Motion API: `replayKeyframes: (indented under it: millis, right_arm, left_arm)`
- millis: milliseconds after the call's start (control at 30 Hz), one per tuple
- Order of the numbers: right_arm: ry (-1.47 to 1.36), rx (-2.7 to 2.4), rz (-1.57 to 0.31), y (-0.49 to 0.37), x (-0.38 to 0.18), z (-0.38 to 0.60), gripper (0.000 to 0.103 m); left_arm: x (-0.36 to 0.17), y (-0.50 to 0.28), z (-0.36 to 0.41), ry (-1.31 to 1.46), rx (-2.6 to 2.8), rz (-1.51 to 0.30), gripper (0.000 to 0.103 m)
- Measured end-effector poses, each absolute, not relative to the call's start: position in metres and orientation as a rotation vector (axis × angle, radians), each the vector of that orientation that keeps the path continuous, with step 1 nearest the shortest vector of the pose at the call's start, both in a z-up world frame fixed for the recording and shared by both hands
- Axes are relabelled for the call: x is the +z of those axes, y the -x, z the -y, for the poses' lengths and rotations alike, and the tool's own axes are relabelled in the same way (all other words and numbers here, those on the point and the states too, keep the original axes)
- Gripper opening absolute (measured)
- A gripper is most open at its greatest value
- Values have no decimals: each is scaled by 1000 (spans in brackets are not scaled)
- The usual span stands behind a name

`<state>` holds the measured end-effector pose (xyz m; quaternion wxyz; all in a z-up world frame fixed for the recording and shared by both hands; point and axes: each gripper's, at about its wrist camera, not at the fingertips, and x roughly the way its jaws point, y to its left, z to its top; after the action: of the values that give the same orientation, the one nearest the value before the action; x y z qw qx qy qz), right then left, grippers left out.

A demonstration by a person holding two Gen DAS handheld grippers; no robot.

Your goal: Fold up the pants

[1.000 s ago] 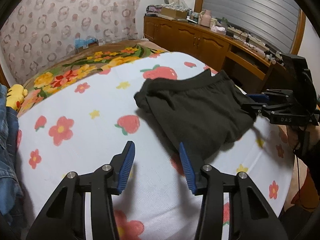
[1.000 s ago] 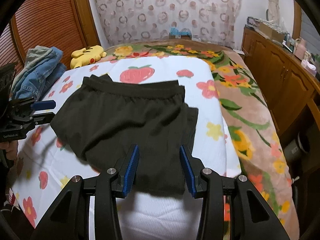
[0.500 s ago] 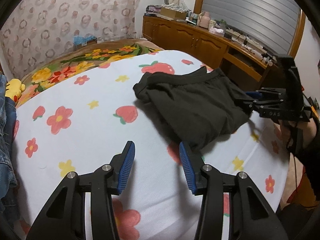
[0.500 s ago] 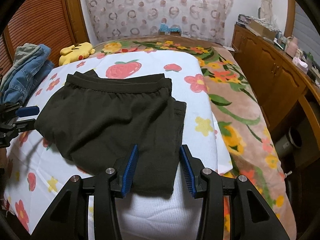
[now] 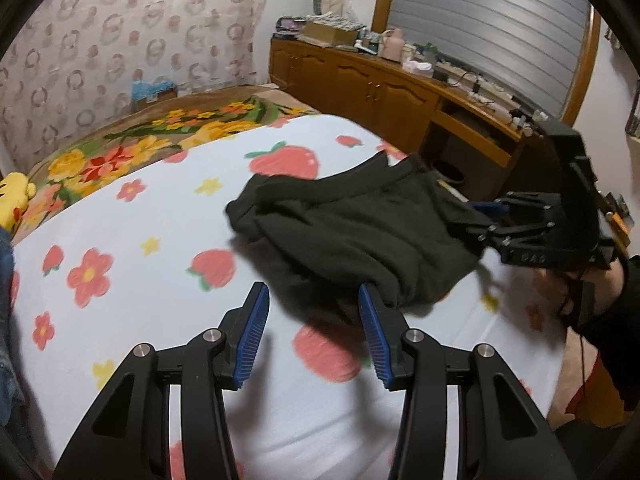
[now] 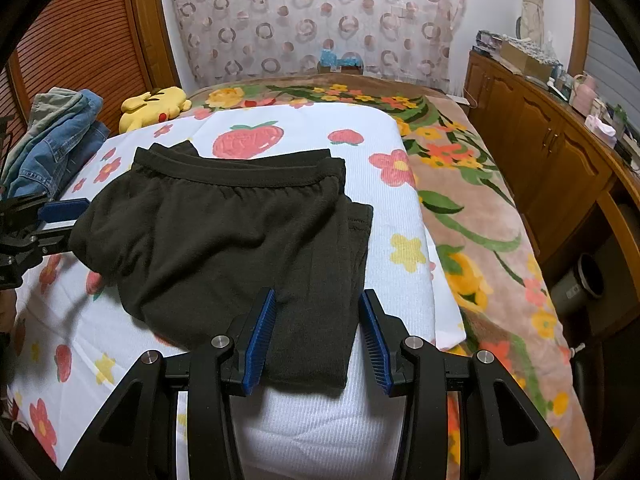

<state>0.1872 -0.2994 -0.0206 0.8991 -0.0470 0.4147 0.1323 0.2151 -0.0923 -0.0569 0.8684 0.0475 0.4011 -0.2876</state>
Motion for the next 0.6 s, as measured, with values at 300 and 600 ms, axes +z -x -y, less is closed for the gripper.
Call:
replayKeyframes:
  millis: [300, 600]
  right_arm:
    - [100, 275, -856, -187, -20, 299, 45]
    - [100, 276, -855, -187, -20, 299, 45]
  left_arm:
    - [-62, -217, 97, -72, -639, -867, 48]
    - [-75, -221, 104, -42, -661, -941, 30]
